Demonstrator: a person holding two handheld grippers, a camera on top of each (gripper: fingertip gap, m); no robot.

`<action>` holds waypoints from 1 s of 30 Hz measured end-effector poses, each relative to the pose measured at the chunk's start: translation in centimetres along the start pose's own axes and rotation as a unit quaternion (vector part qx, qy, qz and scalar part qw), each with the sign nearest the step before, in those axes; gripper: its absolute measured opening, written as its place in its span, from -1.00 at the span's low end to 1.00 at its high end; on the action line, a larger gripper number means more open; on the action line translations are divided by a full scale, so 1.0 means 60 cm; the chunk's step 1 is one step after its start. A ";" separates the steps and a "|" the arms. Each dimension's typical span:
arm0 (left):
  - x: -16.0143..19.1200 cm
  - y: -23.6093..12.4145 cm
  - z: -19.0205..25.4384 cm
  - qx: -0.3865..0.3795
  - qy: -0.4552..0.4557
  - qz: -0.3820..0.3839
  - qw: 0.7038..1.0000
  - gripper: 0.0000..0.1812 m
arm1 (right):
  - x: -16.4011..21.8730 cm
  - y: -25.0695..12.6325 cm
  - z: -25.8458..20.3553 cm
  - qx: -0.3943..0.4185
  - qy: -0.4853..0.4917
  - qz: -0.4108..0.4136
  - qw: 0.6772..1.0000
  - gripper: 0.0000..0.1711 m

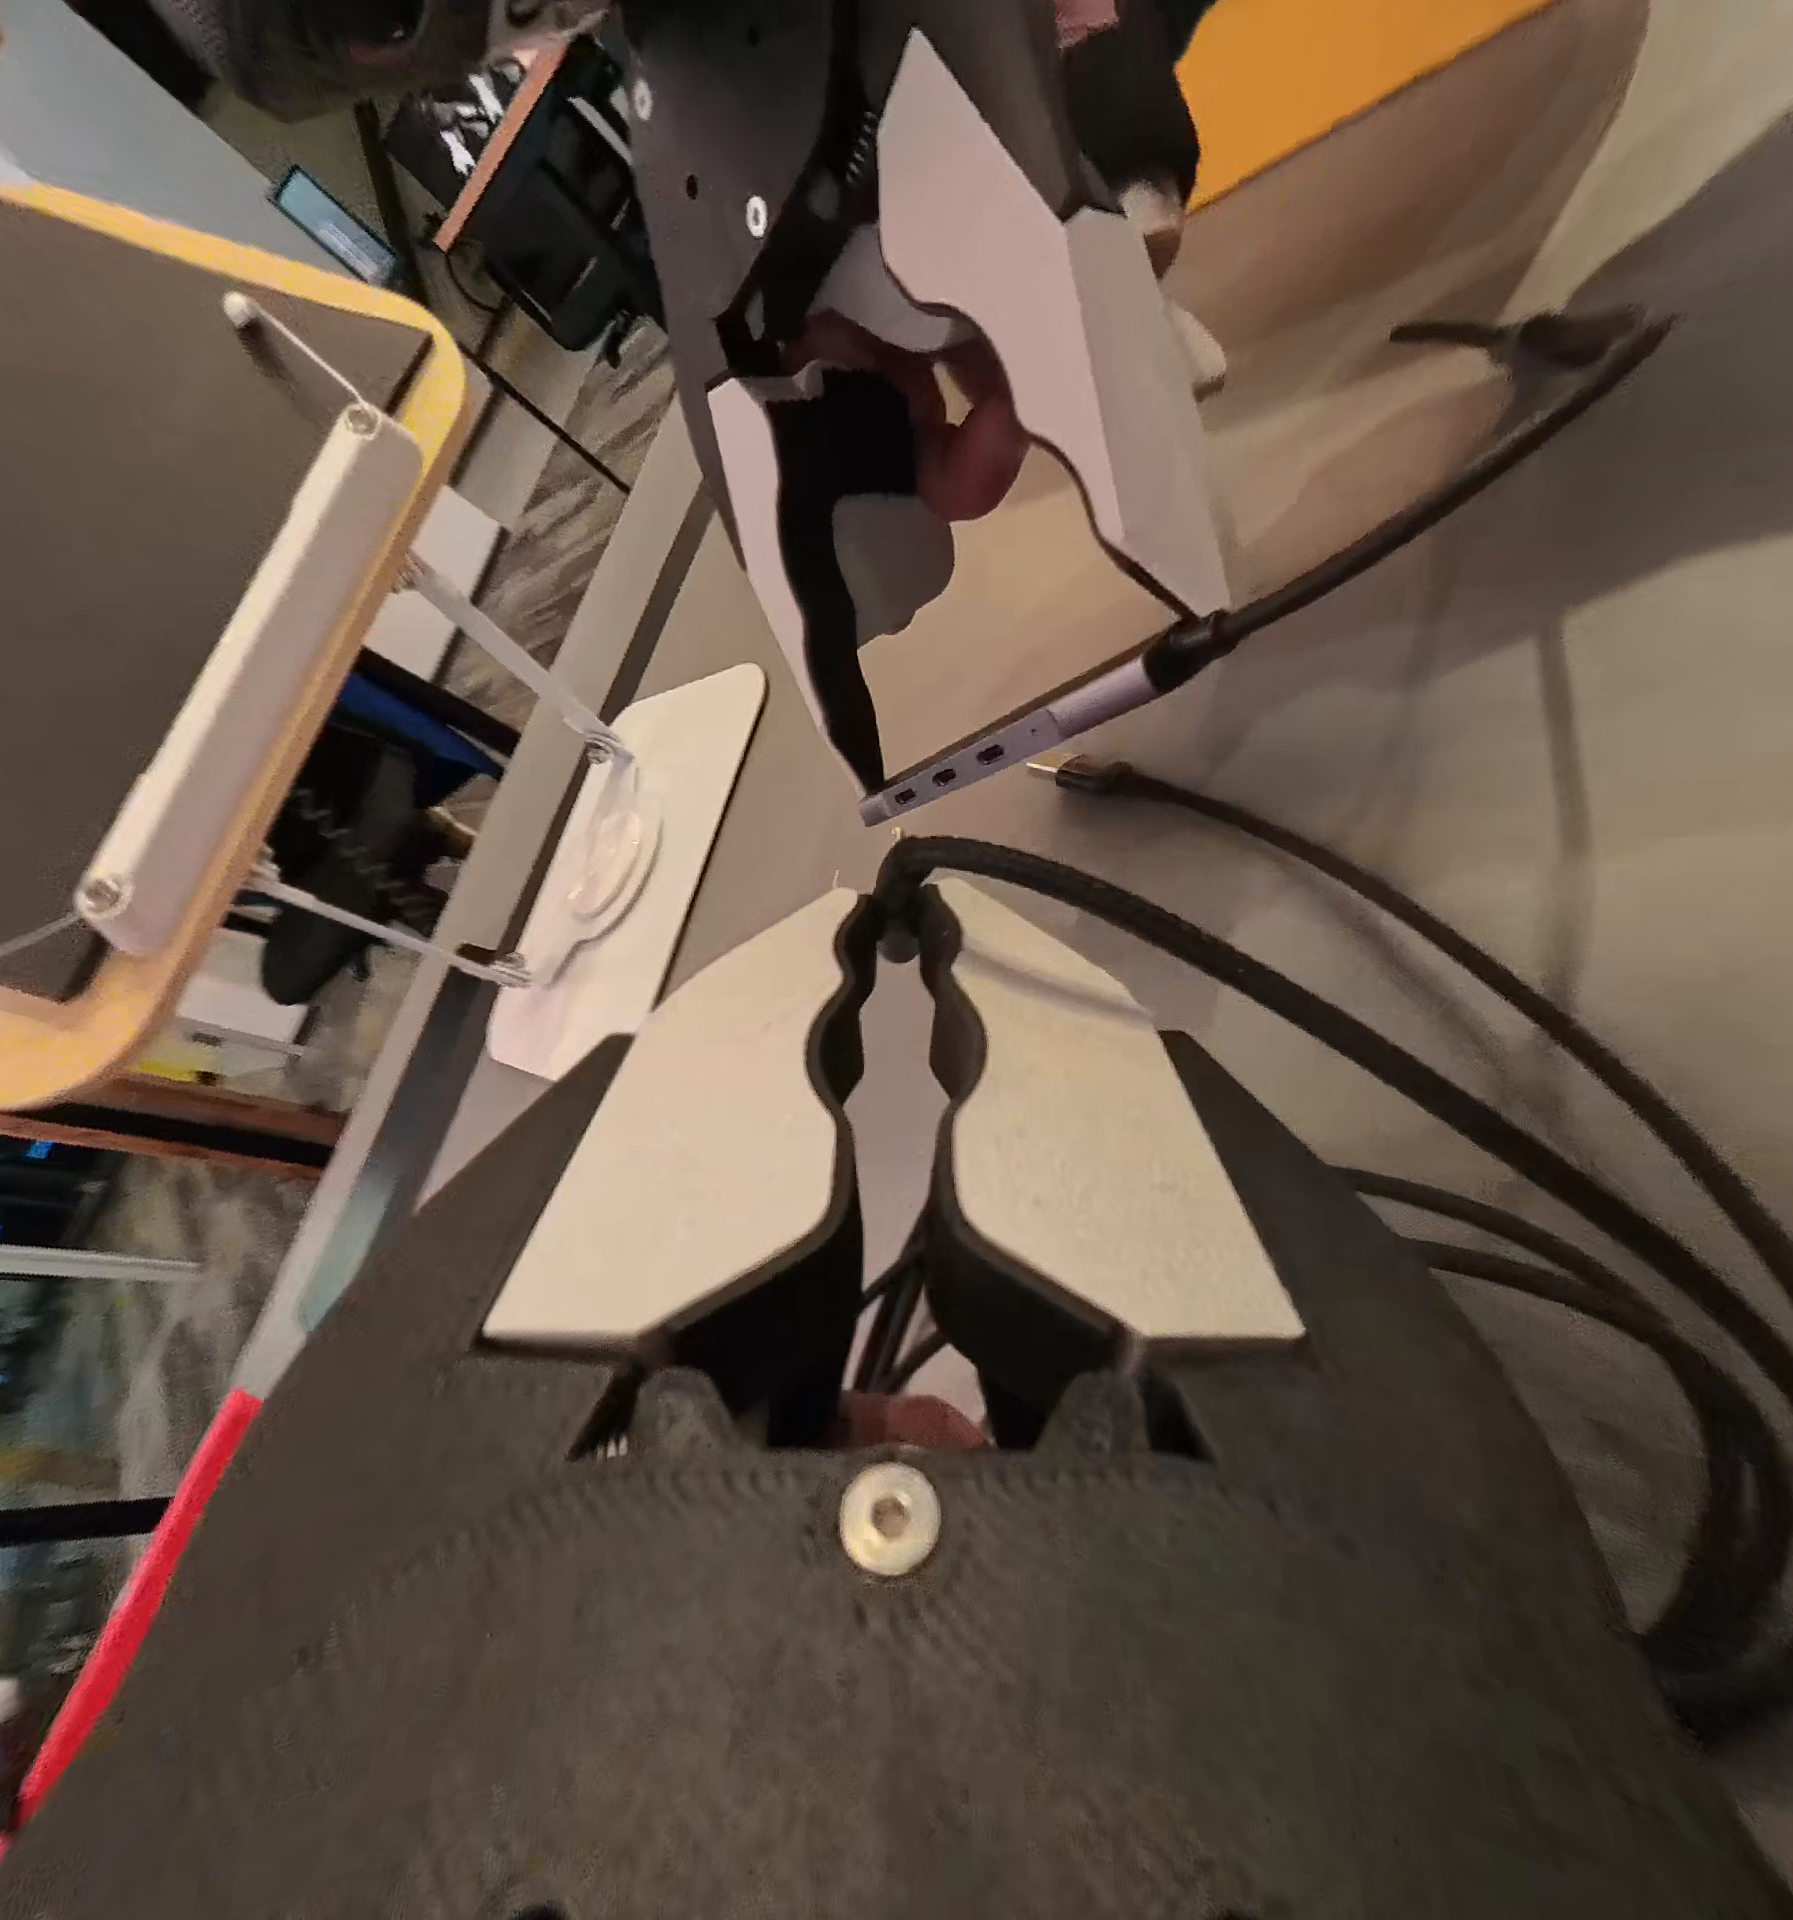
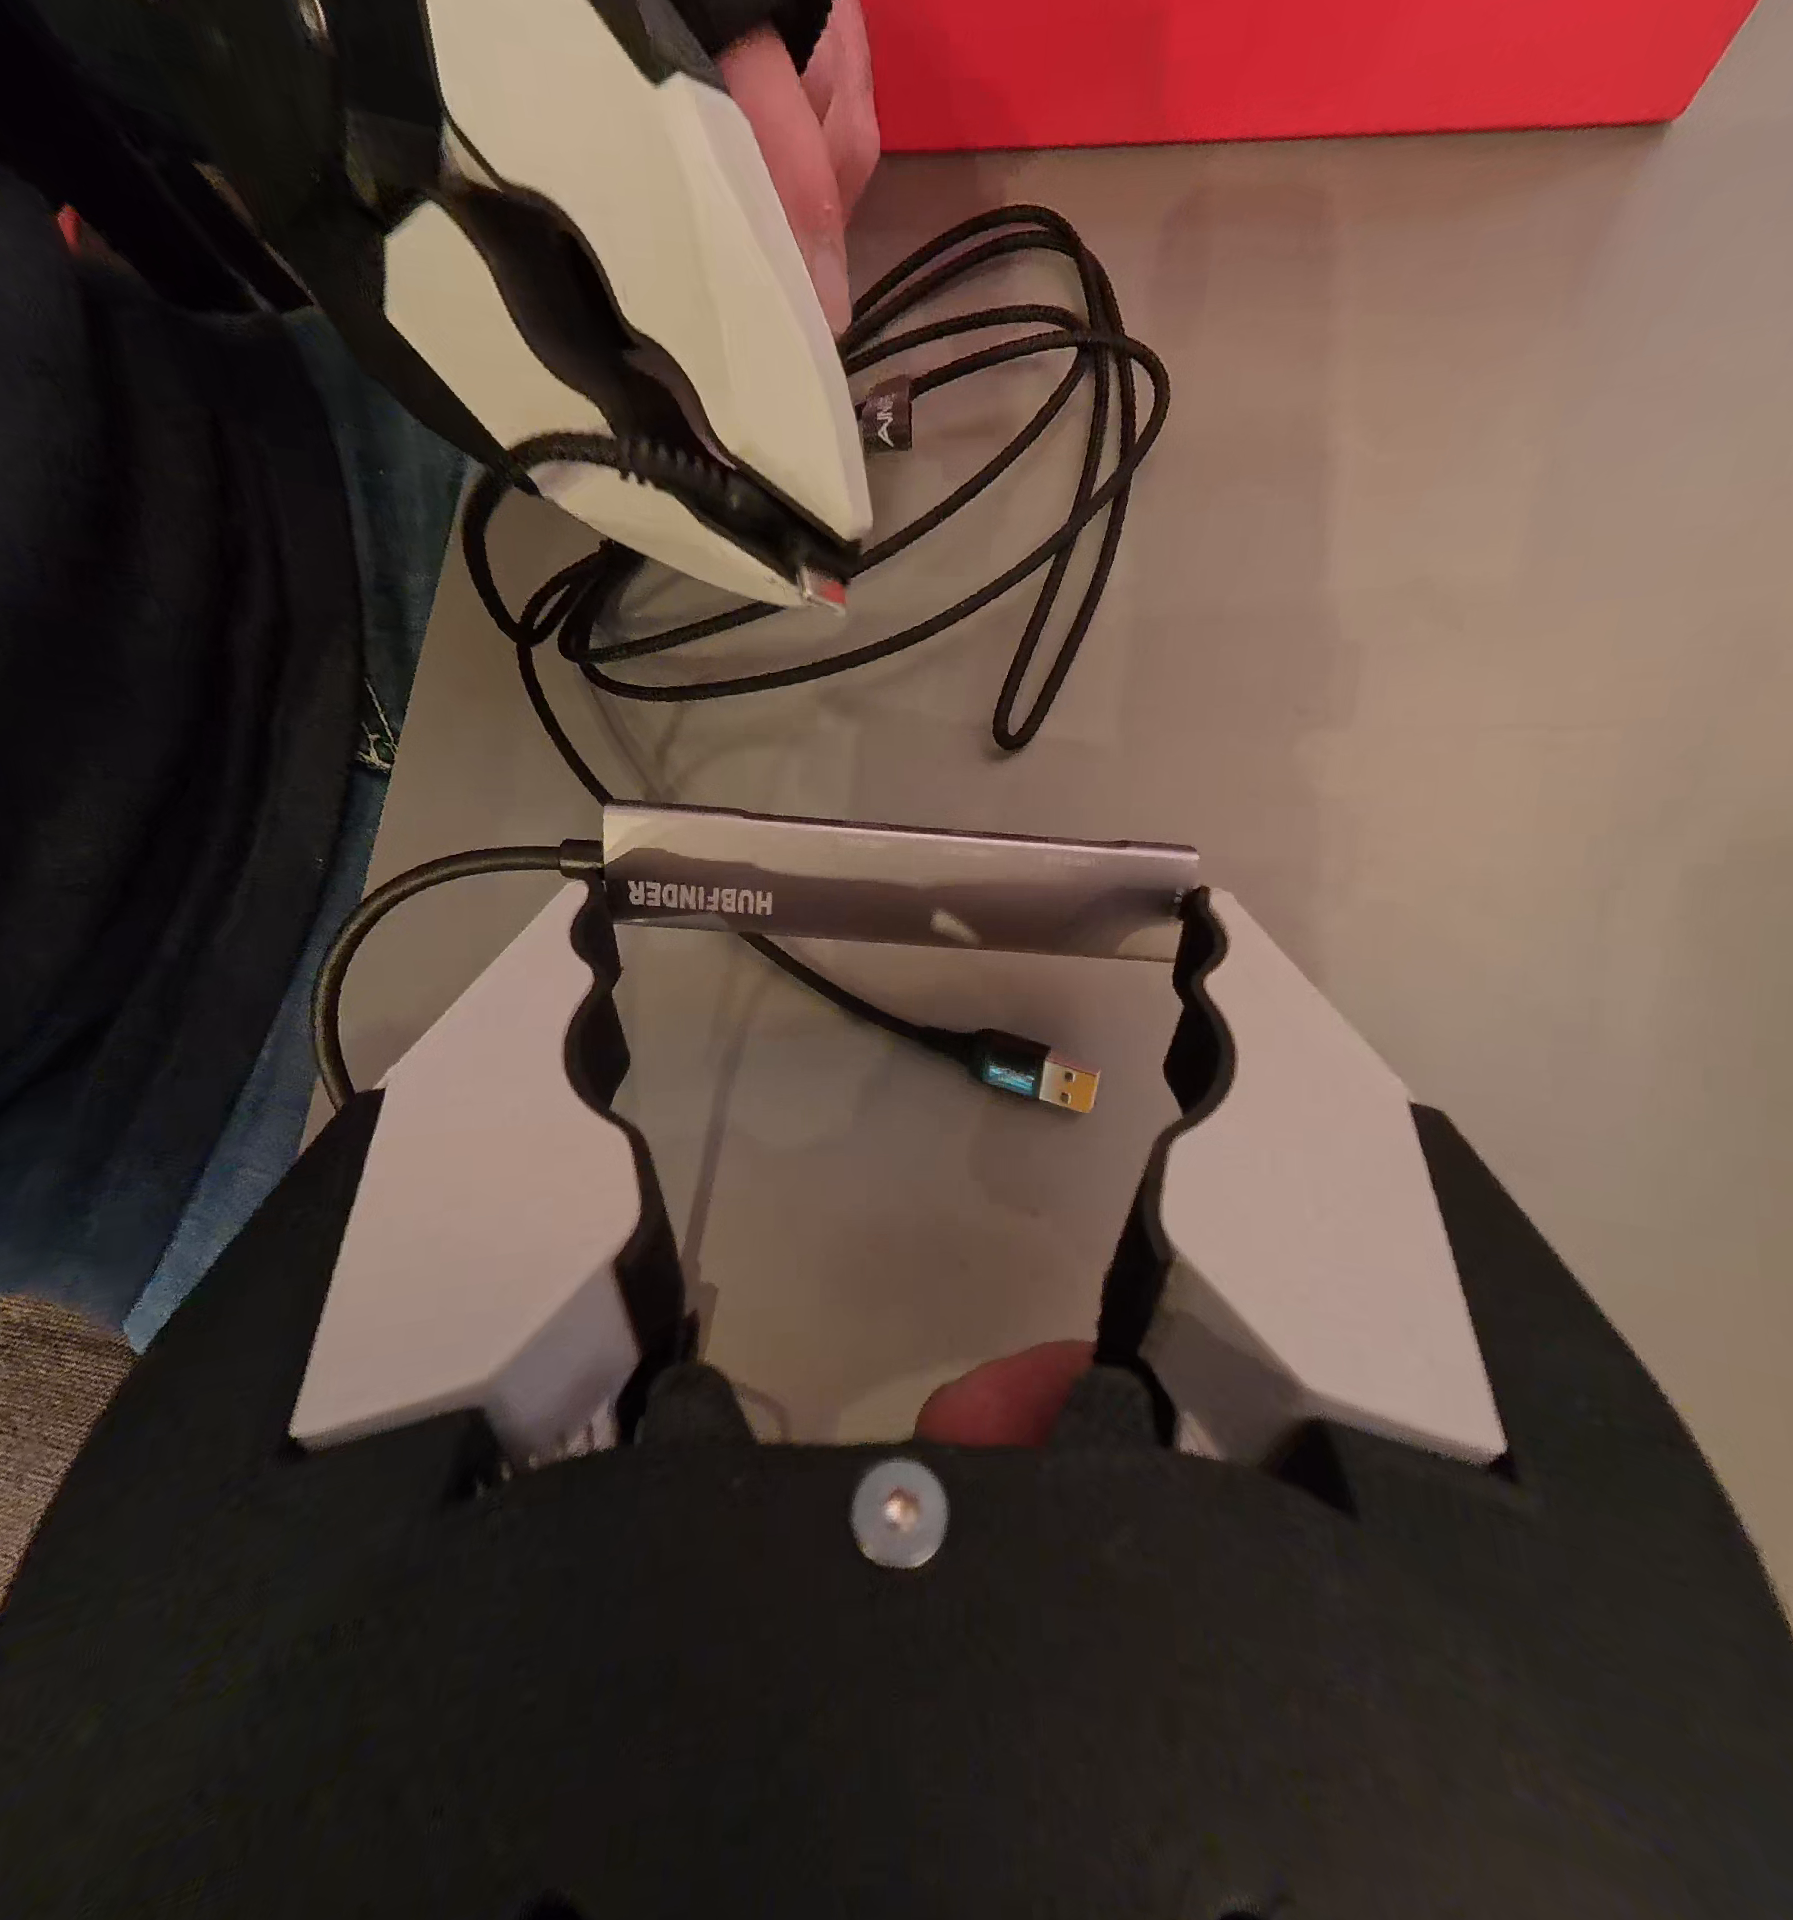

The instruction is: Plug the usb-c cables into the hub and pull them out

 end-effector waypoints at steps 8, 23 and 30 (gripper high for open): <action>0.004 0.014 0.003 -0.008 0.031 -0.013 0.999 -0.91 | 0.002 -0.001 0.004 0.010 0.007 0.000 1.000 0.23; 0.037 0.030 0.003 0.078 -0.140 -0.025 0.987 -0.91 | 0.054 0.047 -0.009 0.089 -0.074 -0.129 0.985 0.24; 0.011 0.022 0.005 0.012 -0.006 -0.012 1.000 -0.92 | -0.016 -0.004 -0.023 0.112 -0.004 0.032 0.993 -0.62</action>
Point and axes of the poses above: each gripper's, where its closed fingertips meet, y out along the fingers, x out of its underside, z = x × y across the jaws, the point moved 4 cm from there along -y, back along the fingers, and after that the axes turned 2 degrees about -x, right-handed, at the moved point
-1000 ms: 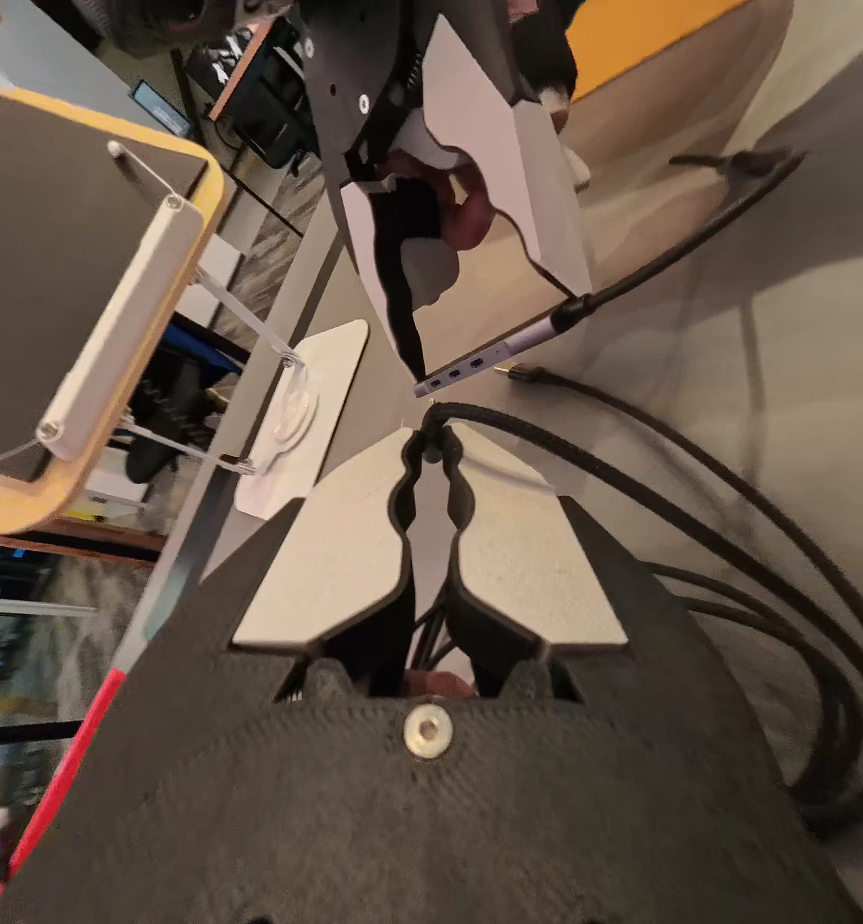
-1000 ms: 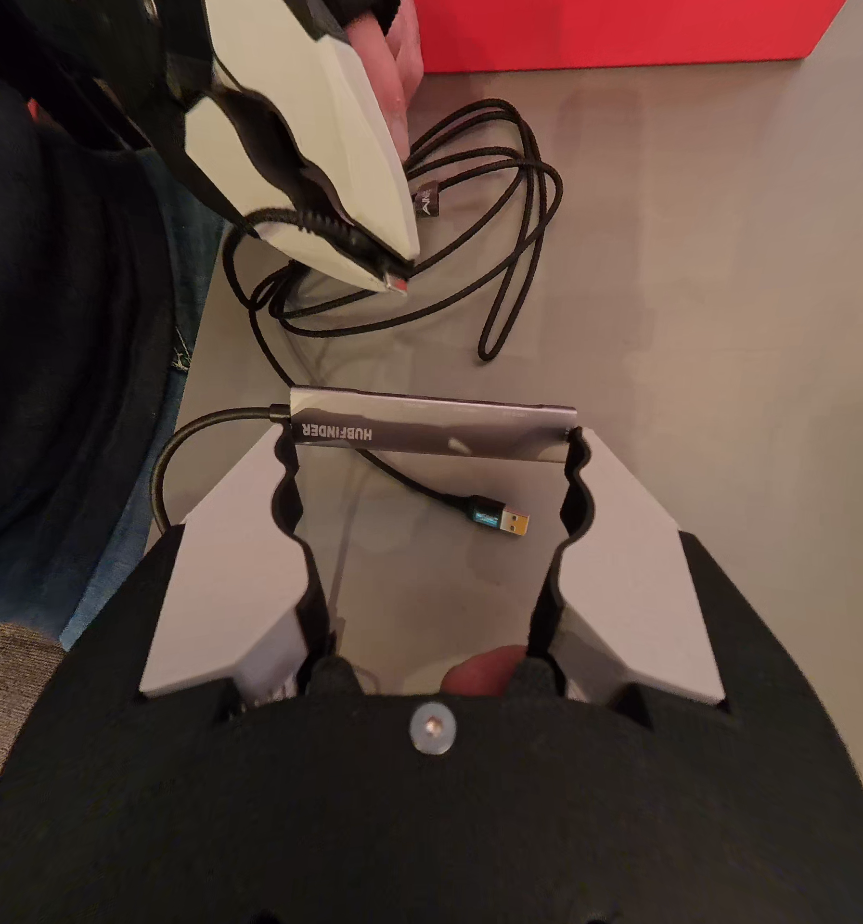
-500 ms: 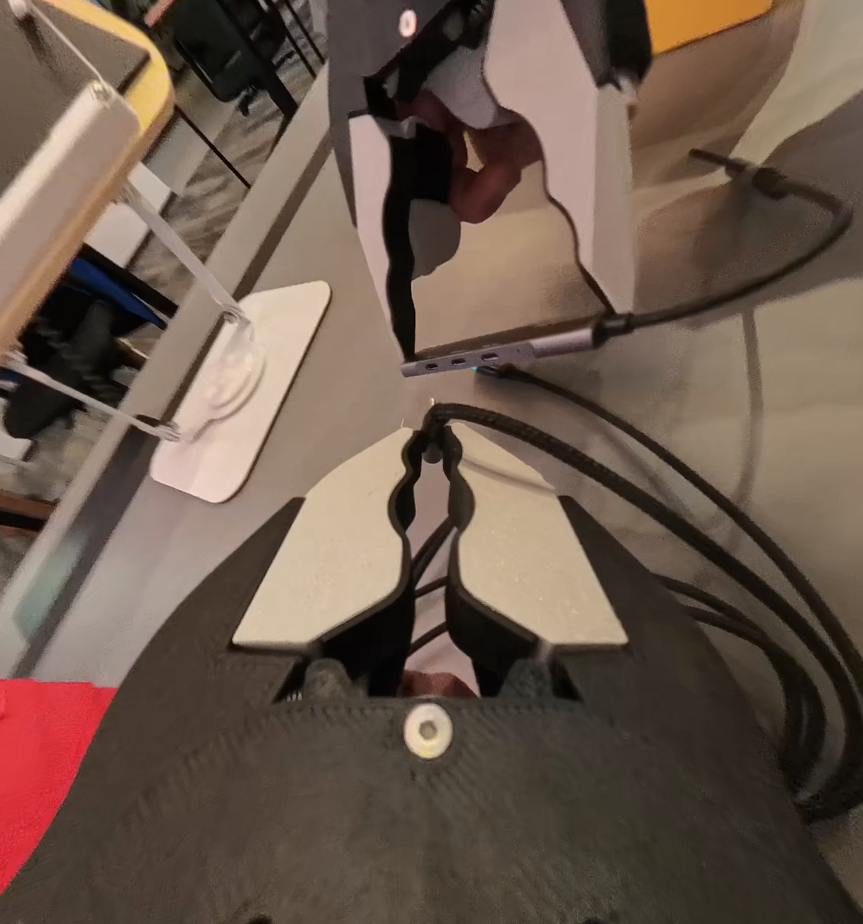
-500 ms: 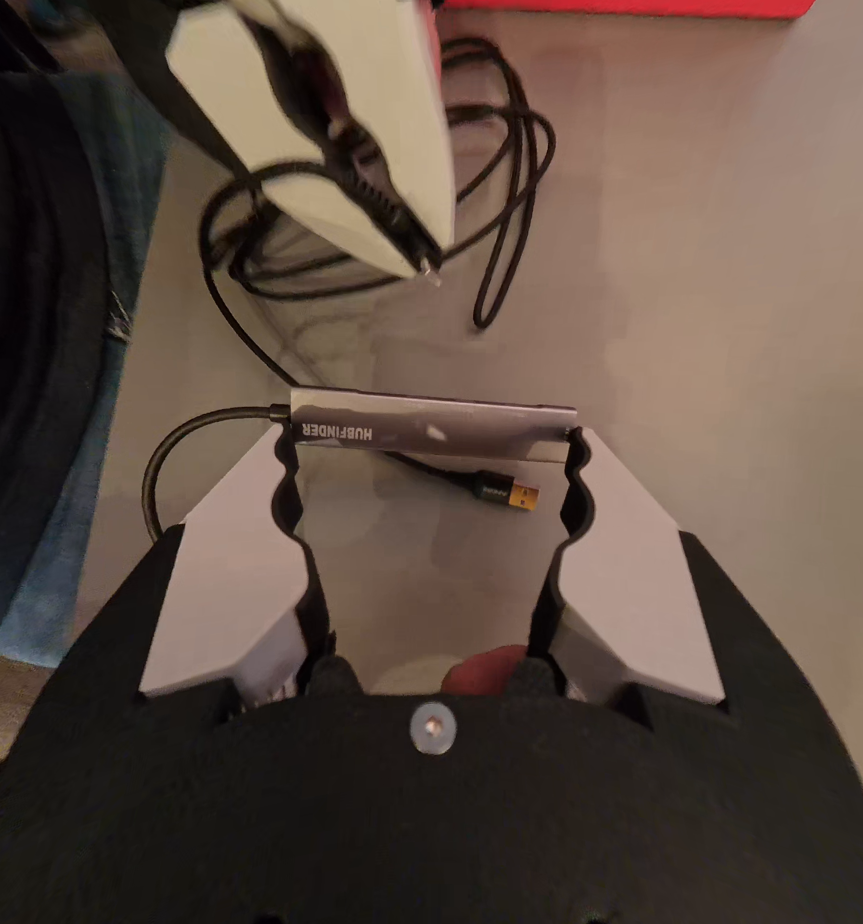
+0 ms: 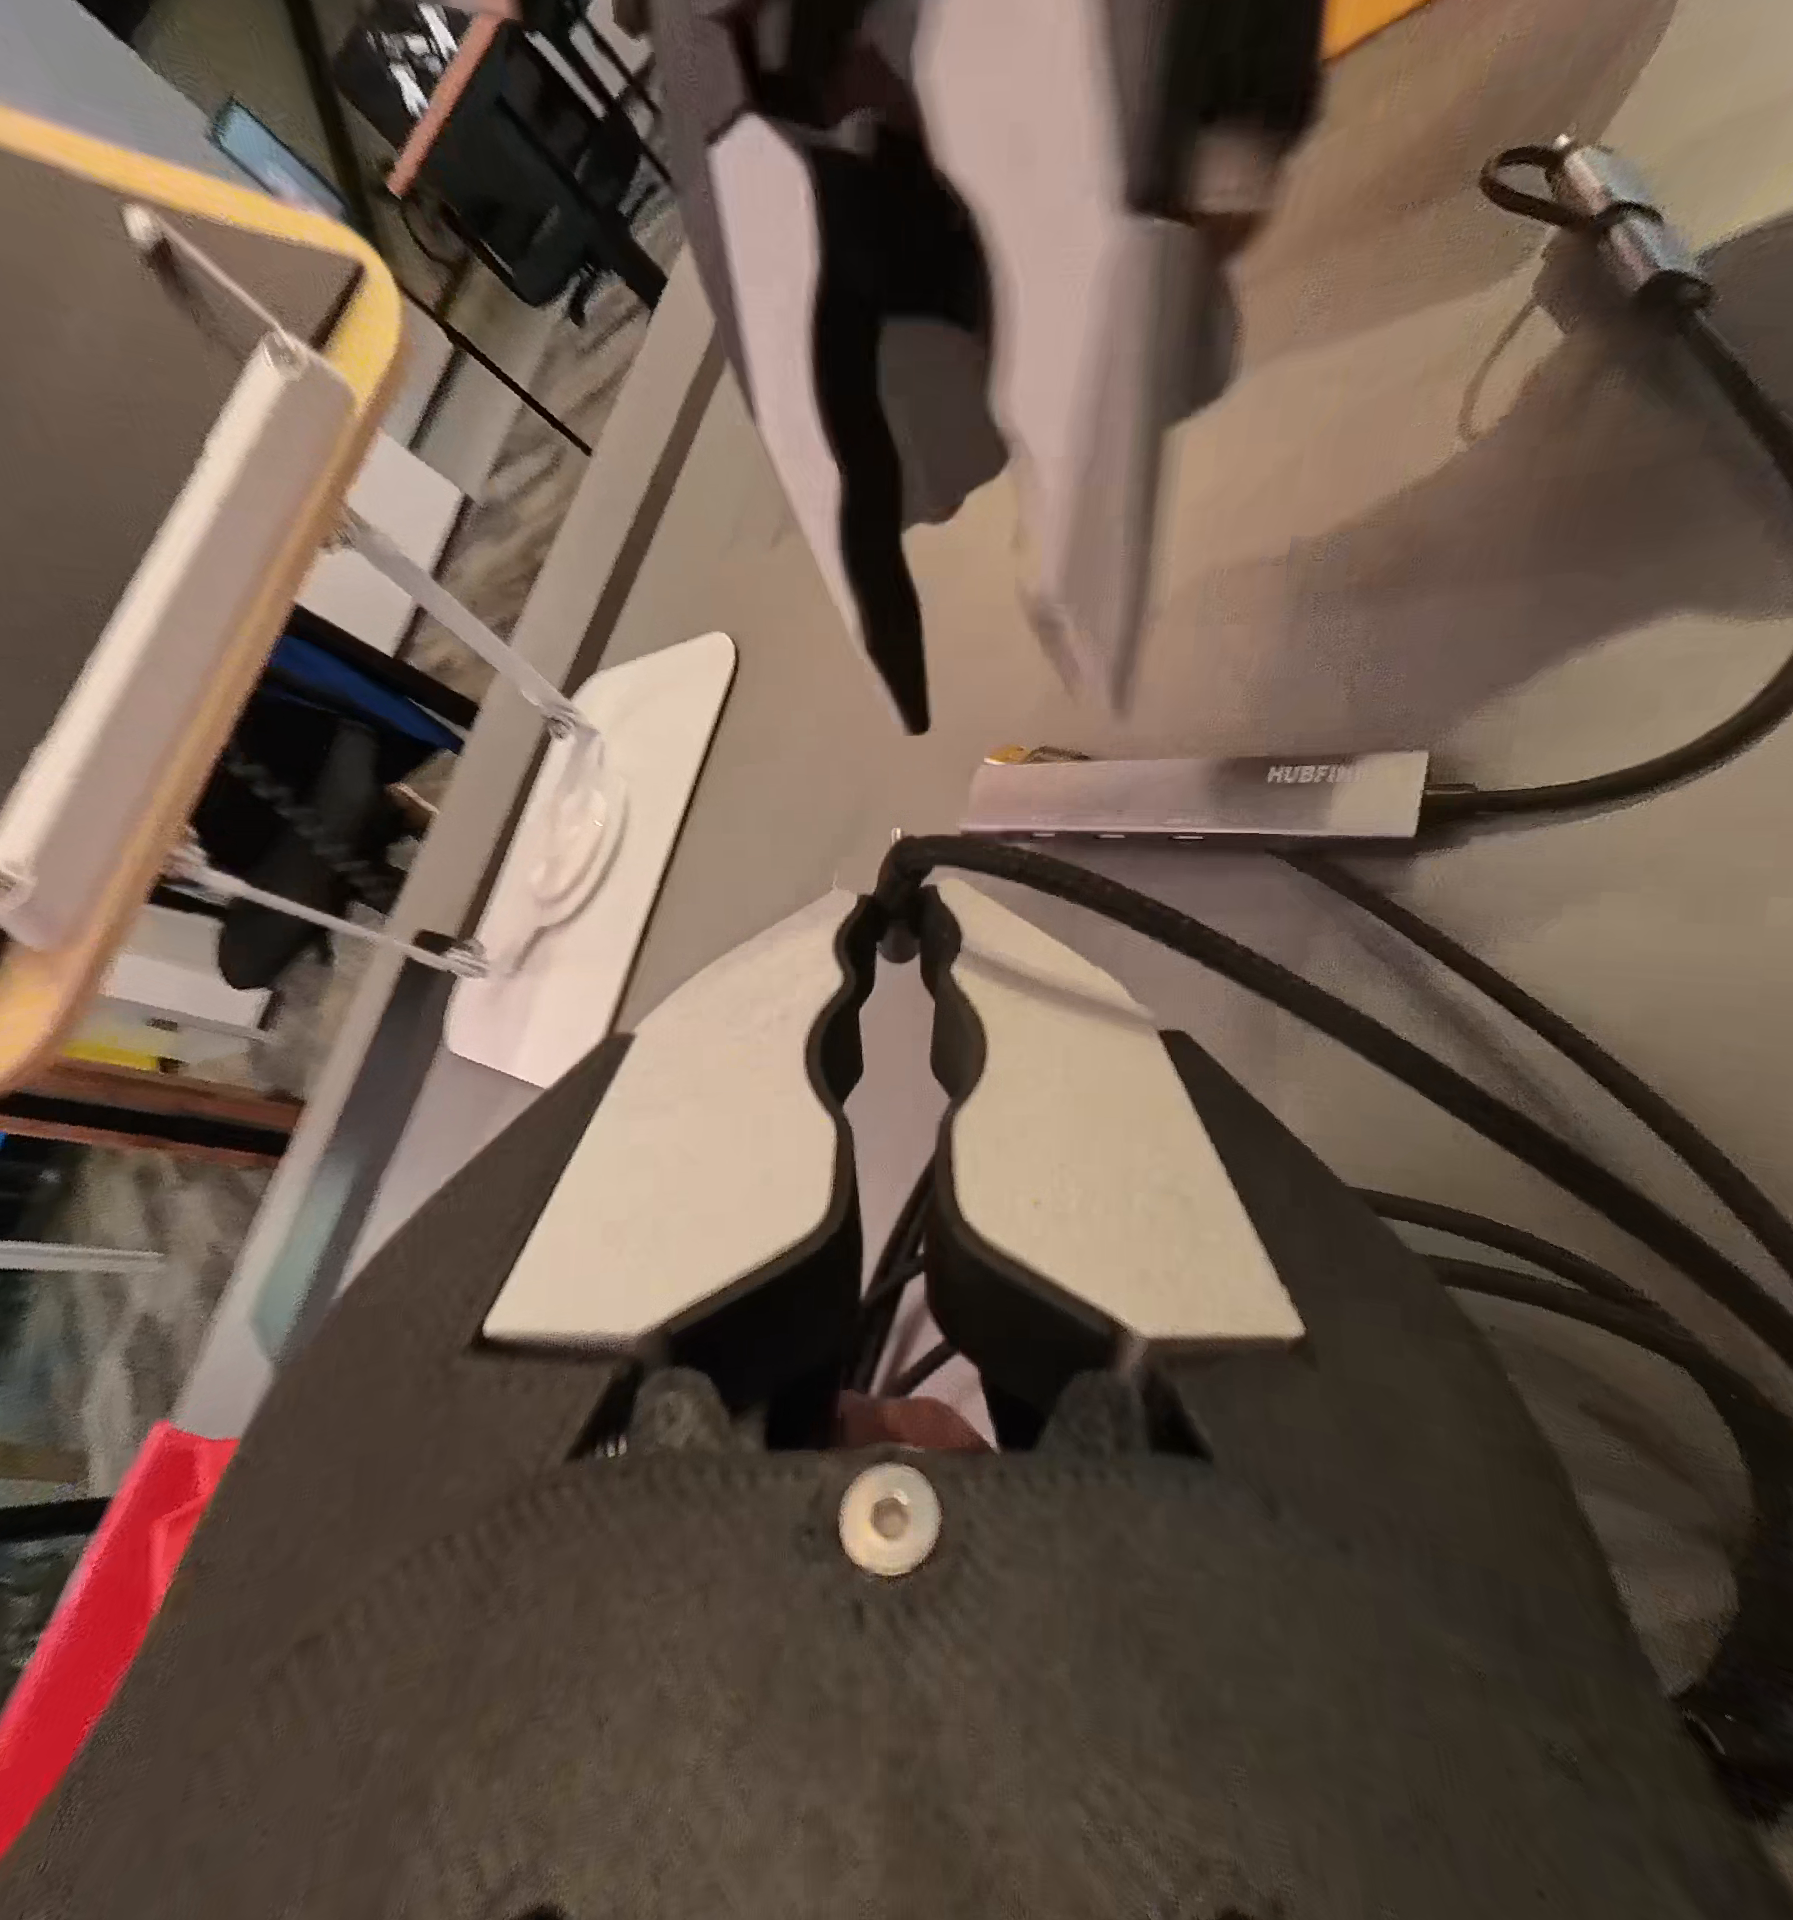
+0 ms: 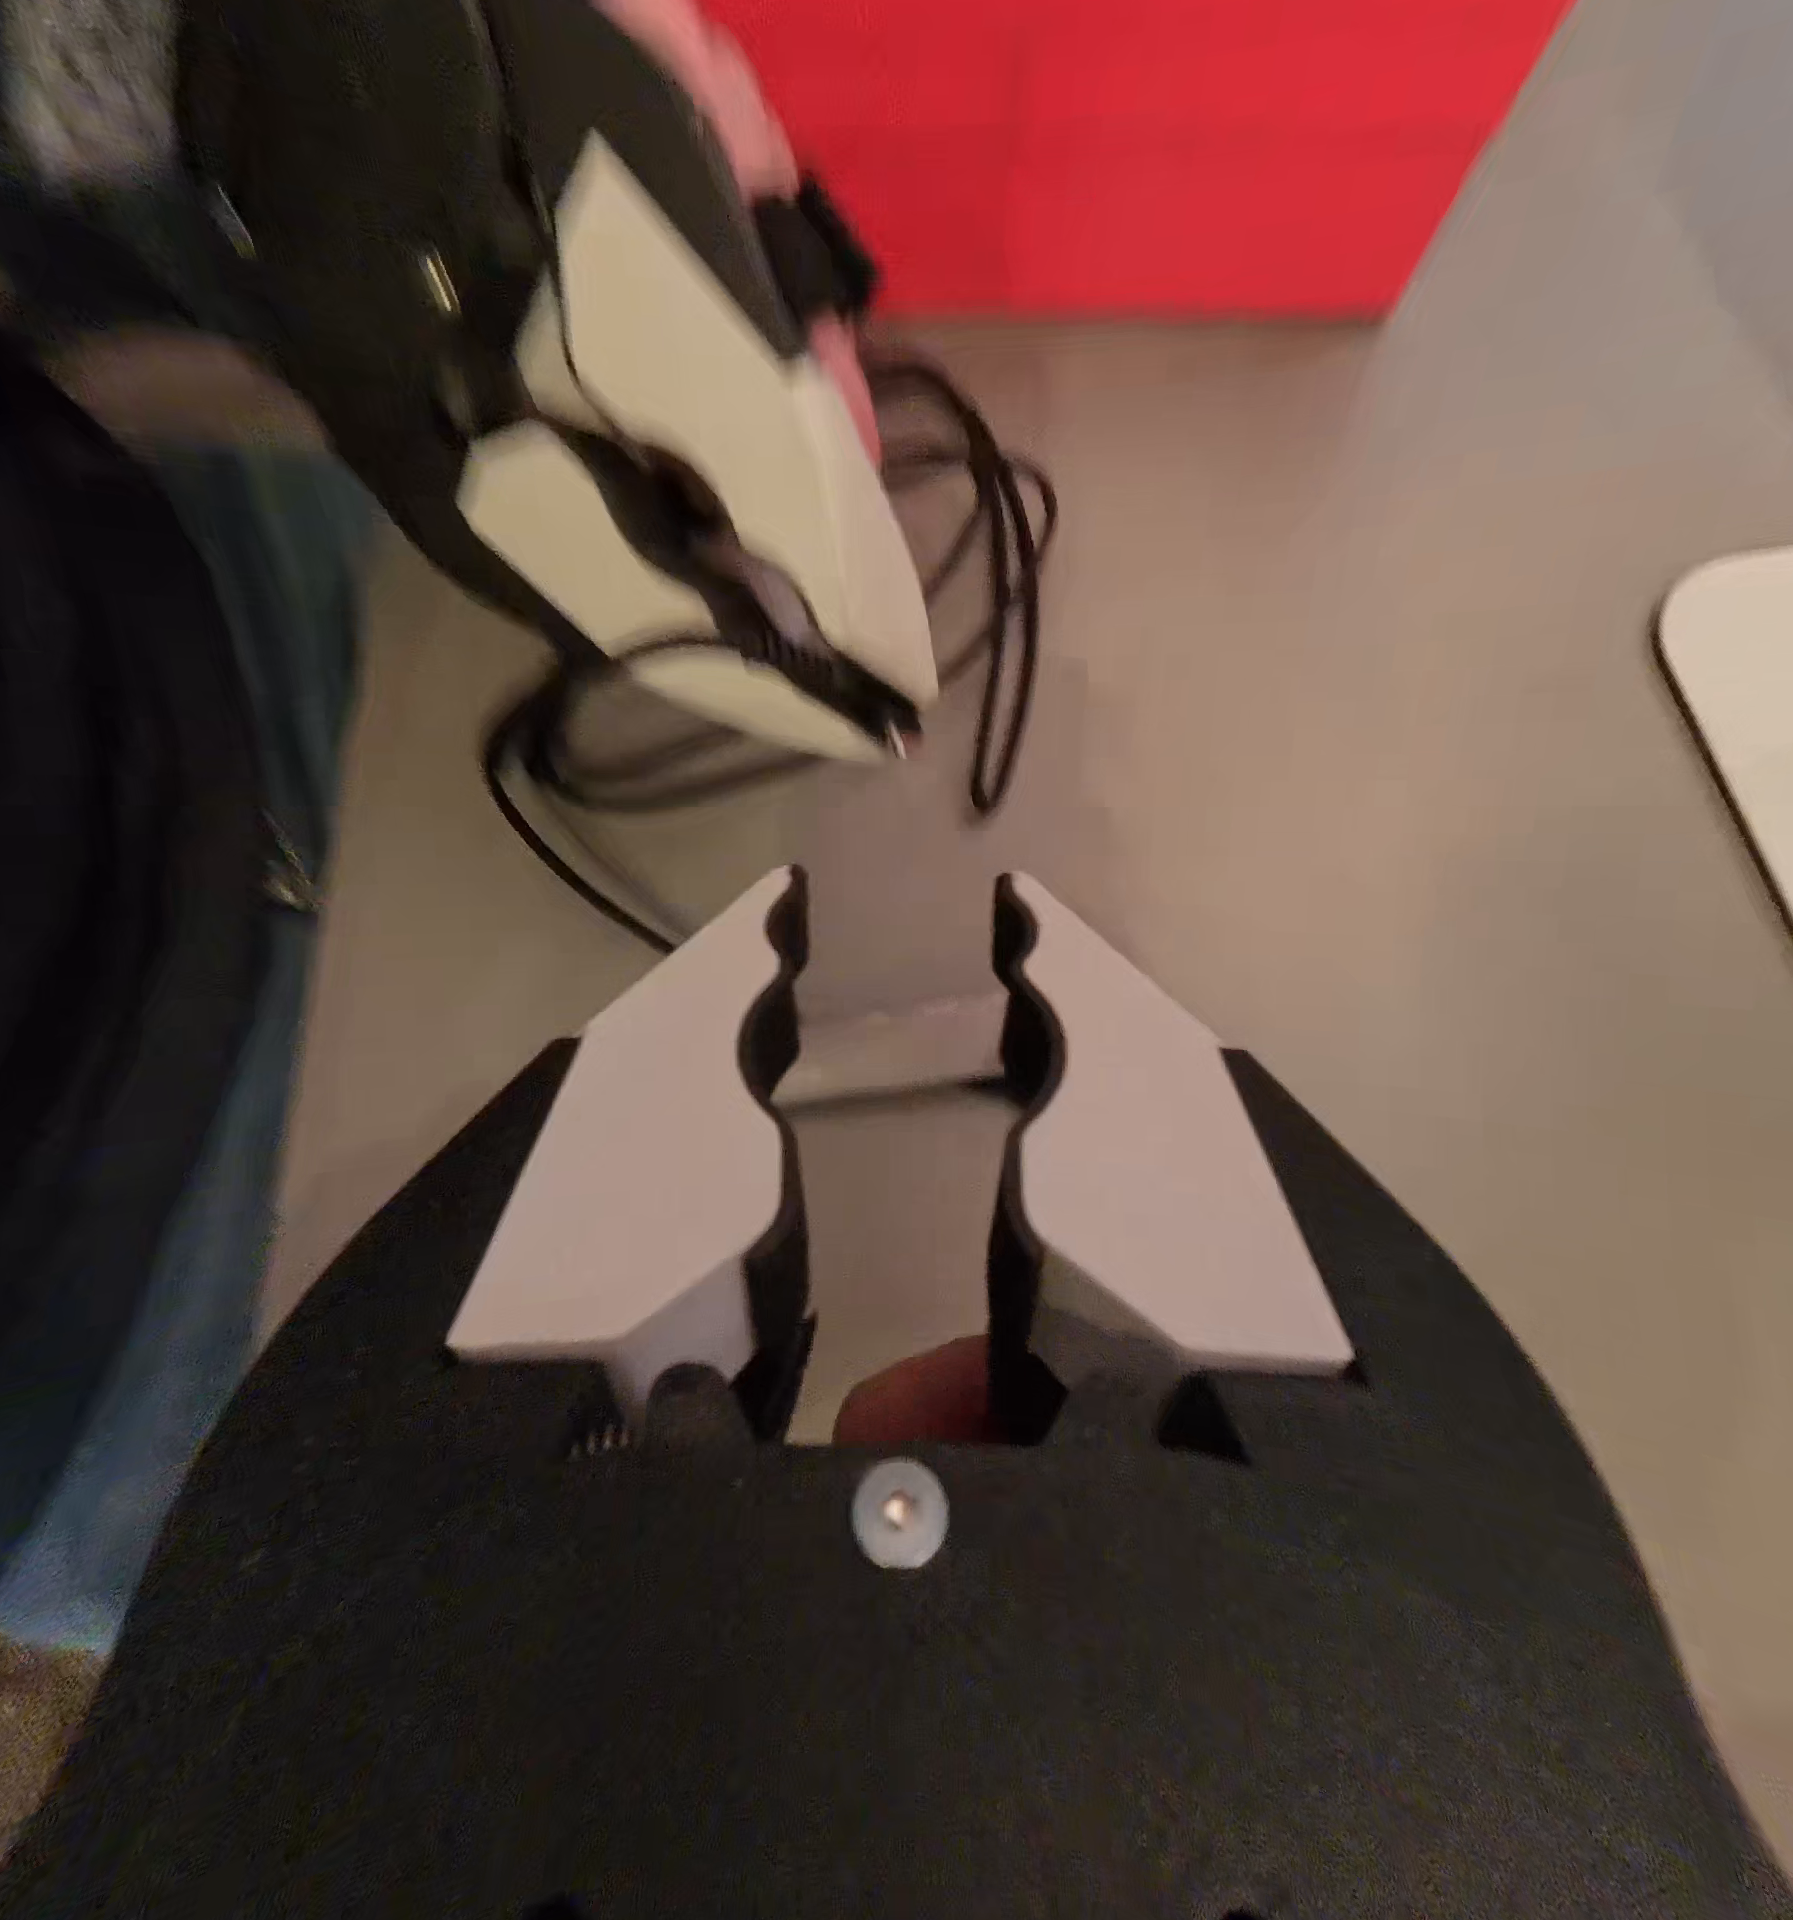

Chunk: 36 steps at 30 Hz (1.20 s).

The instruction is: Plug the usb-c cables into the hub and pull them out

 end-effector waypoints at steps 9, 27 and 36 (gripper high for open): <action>-0.028 -0.011 -0.003 -0.051 0.088 0.021 0.995 -0.91 | -0.035 0.020 -0.013 -0.069 0.081 0.112 0.988 -0.92; -0.040 -0.016 -0.002 -0.039 0.150 0.039 0.987 -0.92 | -0.039 0.007 -0.014 -0.087 0.110 0.171 0.975 -0.91; -0.030 -0.030 -0.010 0.078 -0.064 0.064 0.993 -0.63 | -0.036 -0.004 -0.021 -0.080 0.098 0.221 0.967 -0.91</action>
Point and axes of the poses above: each gripper's, where its closed fingertips meet, y out along the fingers, x out of its underside, z = x × y across the jaws, the point moved 4 cm from there along -y, back along the fingers, and after that the axes turned 2 degrees about -x, right-handed, at the moved point
